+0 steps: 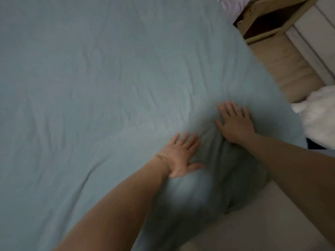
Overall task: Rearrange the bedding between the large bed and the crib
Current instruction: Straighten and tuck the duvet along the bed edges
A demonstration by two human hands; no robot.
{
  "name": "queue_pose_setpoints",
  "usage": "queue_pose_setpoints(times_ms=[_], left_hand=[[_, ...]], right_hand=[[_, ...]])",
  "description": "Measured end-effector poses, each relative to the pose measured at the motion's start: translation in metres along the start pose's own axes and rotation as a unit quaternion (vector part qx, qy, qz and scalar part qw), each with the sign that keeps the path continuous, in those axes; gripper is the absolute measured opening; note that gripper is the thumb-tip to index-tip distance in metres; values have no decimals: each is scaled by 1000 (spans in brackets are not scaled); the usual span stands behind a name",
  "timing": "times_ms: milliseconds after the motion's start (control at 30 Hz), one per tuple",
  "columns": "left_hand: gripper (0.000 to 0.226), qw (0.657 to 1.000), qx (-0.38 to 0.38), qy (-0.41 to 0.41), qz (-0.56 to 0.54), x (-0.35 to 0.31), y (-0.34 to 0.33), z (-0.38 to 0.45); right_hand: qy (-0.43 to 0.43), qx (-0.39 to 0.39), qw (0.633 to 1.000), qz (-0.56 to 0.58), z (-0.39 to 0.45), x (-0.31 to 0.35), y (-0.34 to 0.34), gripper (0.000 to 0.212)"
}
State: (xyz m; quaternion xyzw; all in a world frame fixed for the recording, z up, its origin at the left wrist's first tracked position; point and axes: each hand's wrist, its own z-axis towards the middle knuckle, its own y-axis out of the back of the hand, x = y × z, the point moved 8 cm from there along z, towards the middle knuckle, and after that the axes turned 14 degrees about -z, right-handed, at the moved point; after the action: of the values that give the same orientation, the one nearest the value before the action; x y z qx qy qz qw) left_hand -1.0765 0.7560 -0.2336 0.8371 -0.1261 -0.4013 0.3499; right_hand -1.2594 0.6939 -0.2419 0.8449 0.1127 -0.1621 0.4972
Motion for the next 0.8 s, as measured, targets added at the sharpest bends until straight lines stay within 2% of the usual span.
queue_pose_setpoints(times_ms=[33,67,100,167,200,267,333,500,633,700,800], left_hand=[[75,996,24,-80,10,-25,2,11],[74,992,9,-124,18,-35,5,13],[71,990,-35,-134,25,-43,27,28],[65,993,-110,-43,-12,-30,65,46],[65,993,-119,8,-23,-21,78,57],[69,992,-108,65,-18,-19,98,78],[70,992,-93,77,-21,-31,108,99],[71,994,-83,73,-12,-89,109,158],[73,992,-87,84,-43,-125,100,196],[73,988,-88,107,-61,-142,91,214],[73,986,-76,138,-50,-158,78,238]], right_hand=[[-50,44,998,-5,-3,-41,-8,62],[-84,76,994,-6,-6,-65,-11,60],[-115,102,988,-1,-4,-101,-9,57],[-107,134,985,17,7,-138,-1,42],[-100,141,985,24,14,-155,6,37],[-91,131,986,40,25,-182,20,39],[-66,134,987,52,31,-196,26,46],[-4,257,962,95,42,-241,7,55],[31,252,962,104,64,-271,-14,57],[75,288,942,157,63,-264,-35,58],[120,344,894,260,50,-245,-63,73]])
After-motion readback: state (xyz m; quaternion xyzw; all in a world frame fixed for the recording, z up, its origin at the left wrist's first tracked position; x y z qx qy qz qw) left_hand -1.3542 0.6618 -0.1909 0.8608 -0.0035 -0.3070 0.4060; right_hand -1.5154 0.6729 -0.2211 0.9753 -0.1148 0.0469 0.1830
